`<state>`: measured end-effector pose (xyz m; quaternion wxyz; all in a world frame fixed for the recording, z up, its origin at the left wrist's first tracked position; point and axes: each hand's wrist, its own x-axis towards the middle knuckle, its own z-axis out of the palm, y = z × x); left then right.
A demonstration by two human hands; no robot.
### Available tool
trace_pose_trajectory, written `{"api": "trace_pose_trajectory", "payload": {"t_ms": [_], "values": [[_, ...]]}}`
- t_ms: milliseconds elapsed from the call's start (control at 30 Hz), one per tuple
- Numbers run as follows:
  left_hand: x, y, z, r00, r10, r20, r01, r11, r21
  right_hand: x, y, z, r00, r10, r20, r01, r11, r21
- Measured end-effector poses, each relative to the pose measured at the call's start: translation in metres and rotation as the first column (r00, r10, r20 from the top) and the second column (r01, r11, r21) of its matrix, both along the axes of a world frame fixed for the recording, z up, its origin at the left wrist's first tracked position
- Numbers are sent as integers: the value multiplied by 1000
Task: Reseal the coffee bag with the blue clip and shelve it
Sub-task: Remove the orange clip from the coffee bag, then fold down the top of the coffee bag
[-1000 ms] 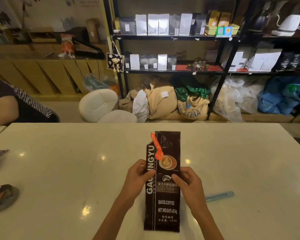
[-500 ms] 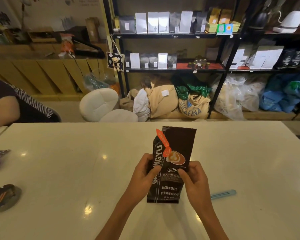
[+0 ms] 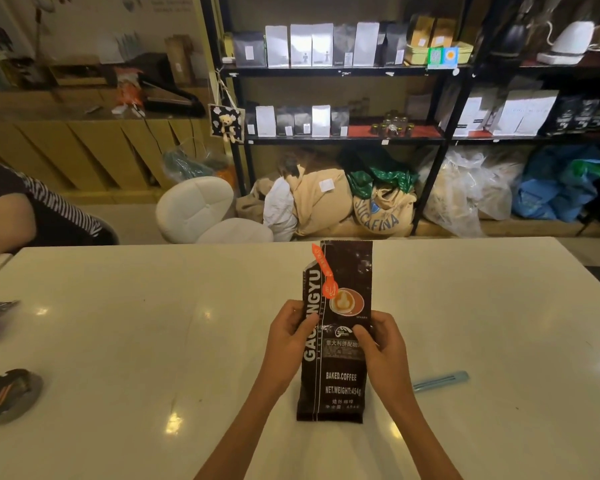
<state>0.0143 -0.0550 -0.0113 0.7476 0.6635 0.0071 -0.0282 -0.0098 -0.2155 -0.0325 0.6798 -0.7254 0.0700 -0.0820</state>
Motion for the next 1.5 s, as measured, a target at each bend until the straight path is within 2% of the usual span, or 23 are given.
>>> {"api": "trace_pose_trajectory", "payload": {"t_ms": [133, 267, 367, 467, 600, 800, 900, 1133, 1233, 1300, 1433, 1500], "values": [[10, 4, -8, 999, -7, -47, 6, 999, -40, 8, -3, -6, 999, 4, -39, -10, 988, -151], [19, 7, -17, 996, -83, -18, 83, 996, -18, 18, -12, -14, 997, -44, -67, 29, 979, -201], [27, 17, -22, 982, -178, 64, 167, 974, 154, 26, -18, -19, 989, -65, -133, 52, 994, -93], [32, 24, -23, 960, -273, 57, 250, 933, 257, 30, -21, -23, 979, -65, -195, 69, 998, 14], [37, 25, -27, 942, -320, 101, 262, 889, 376, 30, -15, -18, 988, -69, -136, 73, 997, 27], [41, 25, -34, 954, -293, 61, 261, 914, 310, 33, -16, -10, 998, 59, -13, -60, 979, -194], [41, 28, -36, 941, -335, 37, 308, 900, 307, 35, -22, -10, 993, 117, -30, -120, 972, -200], [43, 17, -39, 978, -168, 123, 102, 902, 421, 41, -23, -5, 998, 14, -53, -26, 970, -241], [42, 15, -40, 985, -109, 137, 37, 896, 442, 41, -27, -7, 999, -18, -32, 7, 946, -325], [40, 17, -38, 993, -76, 92, 32, 914, 405, 43, -30, -6, 998, -31, -49, 12, 940, -340], [31, 15, -28, 993, -113, 46, 93, 945, 313, 42, -28, 0, 996, 20, -82, -41, 965, -259], [24, 4, -23, 1000, -11, 27, 2, 956, 295, 40, -24, 6, 996, 67, -52, -79, 951, -299]]}}
